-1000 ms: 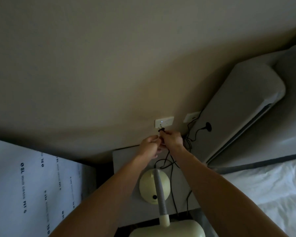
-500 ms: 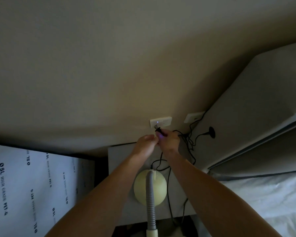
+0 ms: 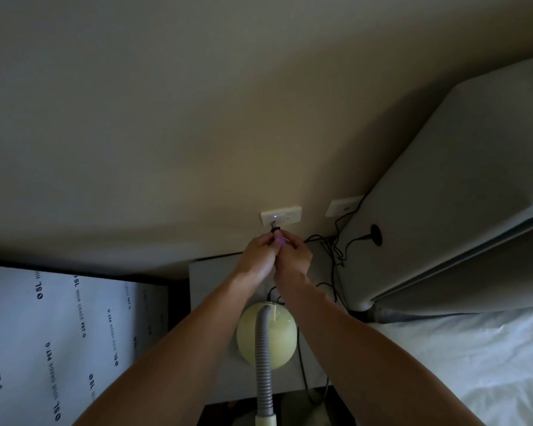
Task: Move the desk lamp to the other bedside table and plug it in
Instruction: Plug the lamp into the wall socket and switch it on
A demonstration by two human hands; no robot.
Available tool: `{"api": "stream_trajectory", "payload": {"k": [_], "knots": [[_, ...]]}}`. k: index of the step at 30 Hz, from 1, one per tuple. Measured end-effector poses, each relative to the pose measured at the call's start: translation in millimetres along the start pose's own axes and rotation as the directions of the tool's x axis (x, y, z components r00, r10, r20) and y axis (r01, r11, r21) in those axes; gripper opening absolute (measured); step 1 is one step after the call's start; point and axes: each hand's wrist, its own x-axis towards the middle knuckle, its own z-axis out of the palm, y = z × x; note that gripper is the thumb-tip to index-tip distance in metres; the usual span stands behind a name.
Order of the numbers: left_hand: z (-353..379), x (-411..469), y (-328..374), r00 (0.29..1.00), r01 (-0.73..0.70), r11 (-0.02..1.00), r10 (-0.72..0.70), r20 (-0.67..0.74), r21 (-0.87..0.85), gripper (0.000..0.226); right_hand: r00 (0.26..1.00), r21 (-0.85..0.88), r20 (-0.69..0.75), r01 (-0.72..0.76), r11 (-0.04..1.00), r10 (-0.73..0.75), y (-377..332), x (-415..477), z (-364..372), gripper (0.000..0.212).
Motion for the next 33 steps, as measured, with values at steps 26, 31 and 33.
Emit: {"api": "stream_trajectory", "payload": {"k": [26,31,33], "knots": [[-12,7,16,0.999,0.05,0.998,-0.049,0.007,-0.027,0.019,0.997,-0.056,-0.074,0.007,0.998,-0.011,-6,24,28,0.024],[-17,-18,8,0.993,0.106,0.994,-0.106,-0.042,-0.014,0.024,0.997,-0.279,0.065,0.054,0.959,-0.037,-15,26,12,0.037],[-22,-33,3,0.99,0.136,0.988,-0.139,-0.036,-0.067,0.019,0.996,-0.429,0.081,0.07,0.901,-0.038,-19,18,6,0.039]]}}
